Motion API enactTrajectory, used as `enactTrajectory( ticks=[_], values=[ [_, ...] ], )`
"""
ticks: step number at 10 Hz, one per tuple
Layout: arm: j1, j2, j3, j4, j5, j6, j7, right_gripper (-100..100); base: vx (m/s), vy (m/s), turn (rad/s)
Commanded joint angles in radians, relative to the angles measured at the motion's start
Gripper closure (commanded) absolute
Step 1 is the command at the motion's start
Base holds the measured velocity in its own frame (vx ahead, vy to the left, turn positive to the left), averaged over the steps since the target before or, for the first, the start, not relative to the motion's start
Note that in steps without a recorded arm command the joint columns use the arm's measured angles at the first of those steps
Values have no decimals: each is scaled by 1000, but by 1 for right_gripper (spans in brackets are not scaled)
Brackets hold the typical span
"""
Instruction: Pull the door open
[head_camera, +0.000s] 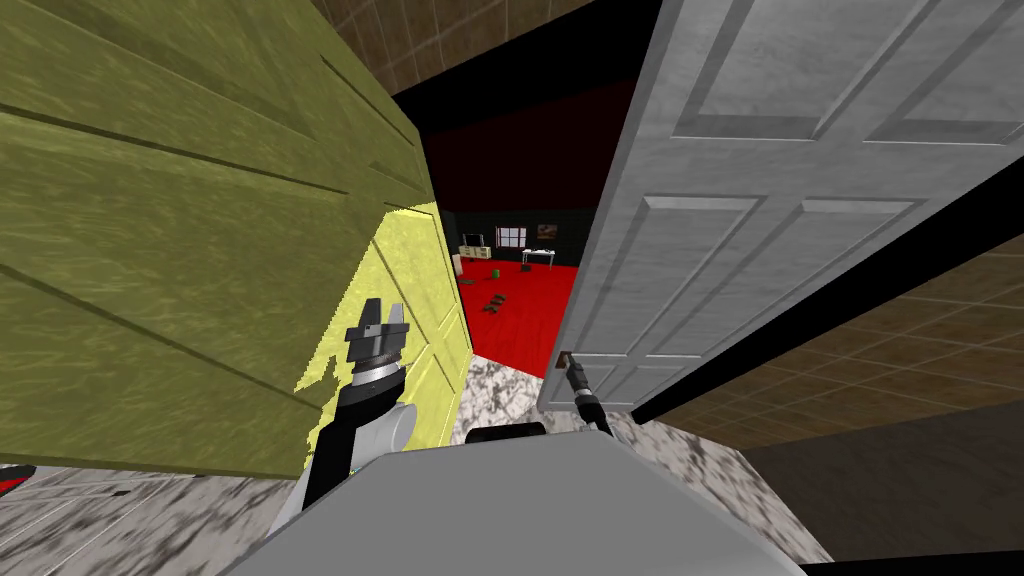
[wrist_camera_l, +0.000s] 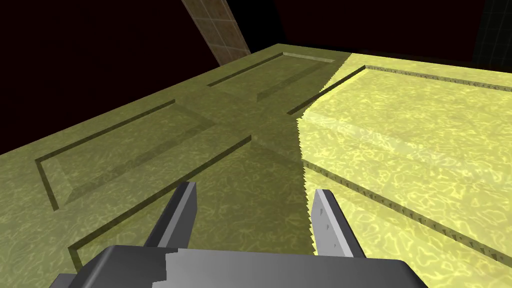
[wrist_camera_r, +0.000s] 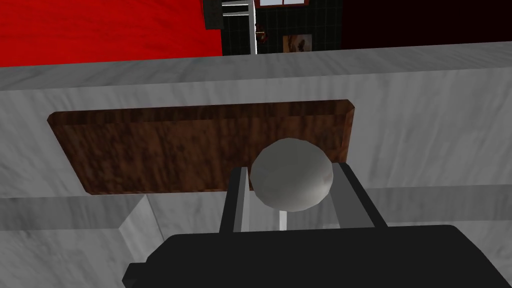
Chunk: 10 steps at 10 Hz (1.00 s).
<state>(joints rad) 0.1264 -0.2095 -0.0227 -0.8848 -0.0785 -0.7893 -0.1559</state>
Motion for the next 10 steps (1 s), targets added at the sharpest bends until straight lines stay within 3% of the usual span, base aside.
enactTrajectory(
  ticks=[1,5,6,10],
  values=[
    [5,-33,3,25,-2,-30,-33,100,-221,-35,209],
    [33,-101,19,45,-4,-79,-103,100,-196,-12,256],
    [33,-89,17,40,-3,-67,-89,100,-58,8,29],
    [97,-148,56,42,13,-152,-152,100,-220,-27,174]
  ],
)
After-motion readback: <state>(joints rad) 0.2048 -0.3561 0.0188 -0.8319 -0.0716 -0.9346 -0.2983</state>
